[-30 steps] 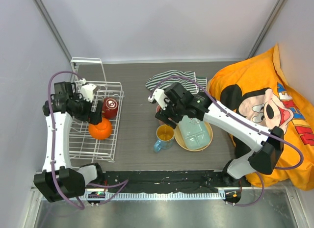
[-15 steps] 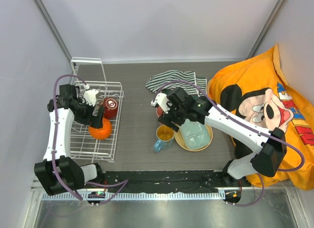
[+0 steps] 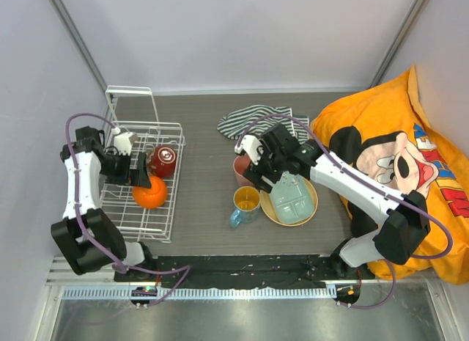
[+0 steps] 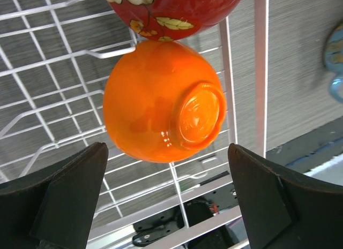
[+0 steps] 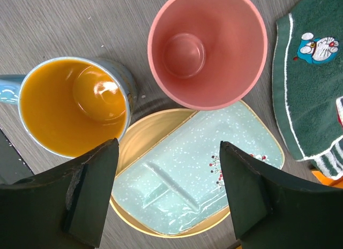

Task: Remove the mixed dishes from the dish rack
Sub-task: Pick up the bowl from the dish rack.

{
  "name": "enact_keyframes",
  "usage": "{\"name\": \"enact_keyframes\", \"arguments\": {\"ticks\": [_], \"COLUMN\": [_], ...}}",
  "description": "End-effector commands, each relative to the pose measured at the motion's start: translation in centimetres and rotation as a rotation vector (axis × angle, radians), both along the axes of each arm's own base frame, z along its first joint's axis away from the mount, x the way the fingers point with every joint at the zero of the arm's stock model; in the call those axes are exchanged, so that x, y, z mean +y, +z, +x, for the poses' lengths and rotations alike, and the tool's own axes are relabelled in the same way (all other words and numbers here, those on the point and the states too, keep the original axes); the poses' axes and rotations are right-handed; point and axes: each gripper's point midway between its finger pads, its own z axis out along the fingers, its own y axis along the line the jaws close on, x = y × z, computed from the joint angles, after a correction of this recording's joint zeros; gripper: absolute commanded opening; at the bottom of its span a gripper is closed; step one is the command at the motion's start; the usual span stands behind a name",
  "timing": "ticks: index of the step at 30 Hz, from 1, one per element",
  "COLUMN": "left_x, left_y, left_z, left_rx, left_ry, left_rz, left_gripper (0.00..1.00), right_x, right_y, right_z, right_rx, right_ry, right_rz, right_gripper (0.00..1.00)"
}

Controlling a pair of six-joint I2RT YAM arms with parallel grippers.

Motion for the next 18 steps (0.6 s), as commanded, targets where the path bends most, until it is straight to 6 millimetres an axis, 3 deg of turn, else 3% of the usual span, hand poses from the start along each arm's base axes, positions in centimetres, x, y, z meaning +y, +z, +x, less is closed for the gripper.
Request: {"name": "enact_keyframes", "arguments": {"ticks": [1, 6, 18], "left_x": [-1.0, -0.1, 2.2], "left_y": [1.7, 1.6, -1.2], "left_z": [0.5, 0.7, 0.9], "left_rx": [-0.017, -0.011, 0.039], "left_ry": [0.013, 0.031, 0.084], "left_rz": [-0.161, -0.214, -0.246], "left_gripper": [1.0, 1.0, 1.0], "right_x": [0.7, 0.5, 0.4], "right_y": [0.6, -0.2, -1.2], "right_z": [0.9, 1.1, 0.6], "right_rx": [-0.022, 0.009, 0.035], "right_ry": [0.052, 0.052, 0.045], "right_rz": [0.053, 0.053, 0.056], "right_gripper": [0.8, 0.8, 0.8]}}
